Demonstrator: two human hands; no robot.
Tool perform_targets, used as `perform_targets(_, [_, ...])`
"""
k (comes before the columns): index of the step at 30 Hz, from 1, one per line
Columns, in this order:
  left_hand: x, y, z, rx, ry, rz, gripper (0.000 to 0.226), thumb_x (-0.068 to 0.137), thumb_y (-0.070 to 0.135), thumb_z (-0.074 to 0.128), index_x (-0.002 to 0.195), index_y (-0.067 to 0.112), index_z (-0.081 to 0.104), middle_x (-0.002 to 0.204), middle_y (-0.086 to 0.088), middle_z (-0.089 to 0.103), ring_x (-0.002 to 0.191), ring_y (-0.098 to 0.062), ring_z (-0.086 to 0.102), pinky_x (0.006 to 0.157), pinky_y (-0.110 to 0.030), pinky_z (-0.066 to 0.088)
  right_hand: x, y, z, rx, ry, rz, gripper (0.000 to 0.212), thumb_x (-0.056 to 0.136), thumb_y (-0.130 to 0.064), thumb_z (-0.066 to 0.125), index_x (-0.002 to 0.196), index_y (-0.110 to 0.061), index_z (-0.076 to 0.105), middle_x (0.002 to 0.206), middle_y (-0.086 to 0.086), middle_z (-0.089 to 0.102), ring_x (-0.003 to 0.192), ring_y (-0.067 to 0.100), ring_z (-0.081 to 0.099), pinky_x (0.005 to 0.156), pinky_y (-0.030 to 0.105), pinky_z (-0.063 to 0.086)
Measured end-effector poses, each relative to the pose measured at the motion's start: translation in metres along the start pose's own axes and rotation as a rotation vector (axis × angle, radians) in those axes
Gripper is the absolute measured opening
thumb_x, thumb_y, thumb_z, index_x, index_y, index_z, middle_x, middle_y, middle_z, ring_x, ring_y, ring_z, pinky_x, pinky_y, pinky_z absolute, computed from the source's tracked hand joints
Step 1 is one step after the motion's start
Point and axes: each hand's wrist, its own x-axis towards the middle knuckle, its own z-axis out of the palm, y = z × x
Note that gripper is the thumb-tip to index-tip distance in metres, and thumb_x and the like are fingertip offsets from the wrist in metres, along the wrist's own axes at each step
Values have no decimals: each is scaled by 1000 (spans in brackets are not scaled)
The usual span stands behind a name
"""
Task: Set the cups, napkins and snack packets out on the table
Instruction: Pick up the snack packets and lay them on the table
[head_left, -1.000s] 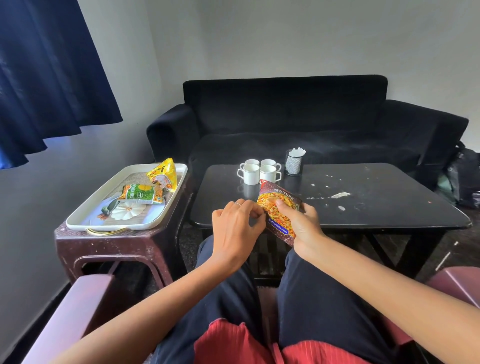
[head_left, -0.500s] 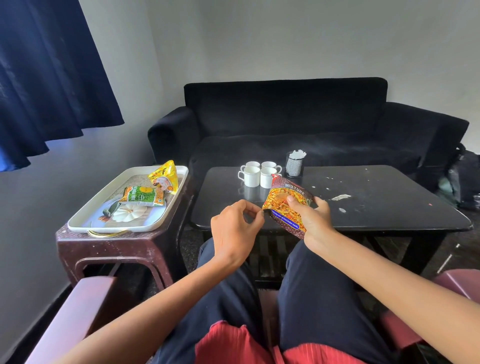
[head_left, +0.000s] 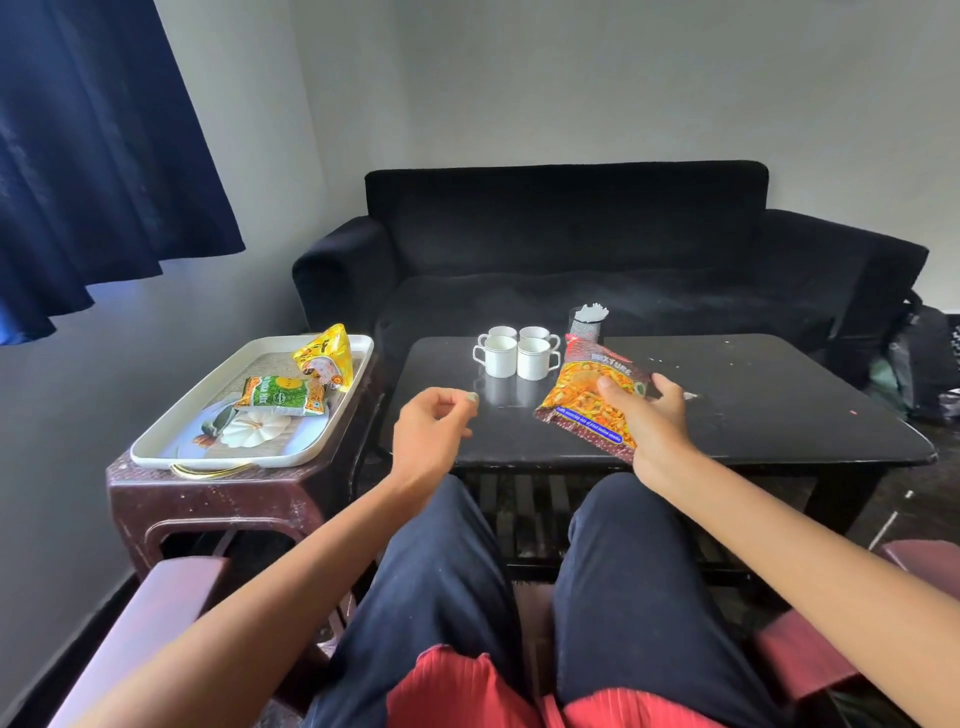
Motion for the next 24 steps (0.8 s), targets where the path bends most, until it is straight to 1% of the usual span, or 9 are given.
perform_targets(4, [-10, 7, 10, -59, -298, -112, 18, 93, 44, 53, 97, 29, 63, 103, 8, 70, 86, -9, 68, 77, -28, 50, -18, 12, 12, -104, -173, -116, 73, 78, -12, 75, 137, -18, 32, 120, 7, 59, 100, 17, 62, 80, 33, 53])
perform_targets(6, [-13, 10, 12, -89, -416, -161, 29, 94, 50, 48, 103, 28, 64, 96, 10, 73, 82, -7, 69, 78, -29, 51, -27, 17, 17, -148, -255, -168, 70, 77, -10, 75, 132, -22, 34, 115, 6, 60, 101, 16, 63, 85, 34, 53])
perform_targets(8, [-13, 10, 14, -119, -483, -179, 37, 94, 52, 46, 111, 24, 65, 100, 5, 75, 90, -12, 71, 80, -29, 55, -34, 21, 20, -181, -334, -202, 68, 77, -11, 76, 127, -29, 33, 114, 4, 61, 100, 13, 63, 82, 28, 53])
perform_targets(12, [-10, 5, 14, -248, -446, -213, 38, 95, 38, 54, 116, 9, 64, 108, -9, 73, 101, -25, 70, 95, -44, 53, -42, 26, 21, -272, -432, -257, 73, 78, -15, 75, 133, -32, 29, 117, 3, 59, 106, 12, 60, 84, 24, 50])
perform_targets(16, [-6, 0, 14, -295, -375, -237, 34, 91, 32, 62, 115, 7, 64, 104, -11, 74, 95, -27, 71, 91, -43, 55, -41, 25, 21, -287, -463, -245, 74, 79, -23, 75, 136, -32, 28, 113, -5, 60, 104, 7, 60, 84, 26, 52])
perform_targets(19, [-4, -1, 13, -320, -365, -229, 32, 89, 29, 65, 112, 8, 65, 100, -10, 75, 89, -25, 72, 82, -36, 58, -36, 18, 20, -229, -420, -180, 54, 82, -26, 70, 126, -27, 39, 107, -3, 64, 93, 7, 66, 69, 21, 53])
perform_targets(21, [-5, -2, 14, -327, -393, -221, 29, 88, 26, 66, 111, 8, 66, 102, -11, 74, 92, -27, 72, 84, -38, 57, -31, 12, 19, -198, -400, -152, 33, 87, -26, 65, 116, -19, 52, 96, -2, 69, 79, 4, 70, 58, 17, 52])
perform_targets(23, [-7, -3, 16, -333, -428, -211, 25, 89, 23, 66, 109, 9, 66, 104, -11, 74, 93, -26, 72, 84, -37, 58, -25, 7, 16, -218, -385, -131, 16, 90, -27, 60, 100, -15, 62, 86, -2, 70, 71, 5, 69, 54, 18, 51])
perform_targets(24, [-8, -3, 16, -339, -442, -207, 24, 88, 22, 66, 108, 10, 66, 104, -11, 74, 93, -25, 72, 81, -34, 59, -22, 6, 14, -228, -371, -114, 14, 91, -27, 59, 92, -14, 65, 82, -1, 70, 71, 8, 67, 56, 21, 52])
